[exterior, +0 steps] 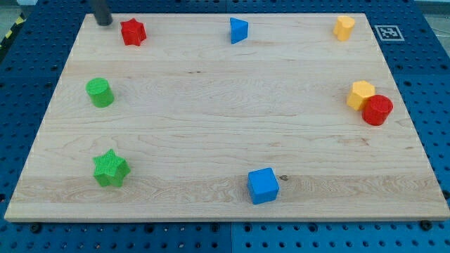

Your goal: Move the red star diagonally bottom left to the blue triangle

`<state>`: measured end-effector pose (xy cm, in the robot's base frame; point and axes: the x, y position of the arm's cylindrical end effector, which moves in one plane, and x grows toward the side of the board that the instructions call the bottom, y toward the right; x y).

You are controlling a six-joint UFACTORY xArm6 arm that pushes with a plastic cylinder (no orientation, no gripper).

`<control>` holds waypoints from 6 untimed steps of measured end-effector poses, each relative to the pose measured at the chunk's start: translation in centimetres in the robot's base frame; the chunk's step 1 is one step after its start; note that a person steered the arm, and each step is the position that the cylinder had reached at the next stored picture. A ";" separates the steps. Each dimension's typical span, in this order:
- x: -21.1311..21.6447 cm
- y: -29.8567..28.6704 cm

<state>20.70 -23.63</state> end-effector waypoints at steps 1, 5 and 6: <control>1.4 6.3; 1.5 -1.9; 4.6 1.6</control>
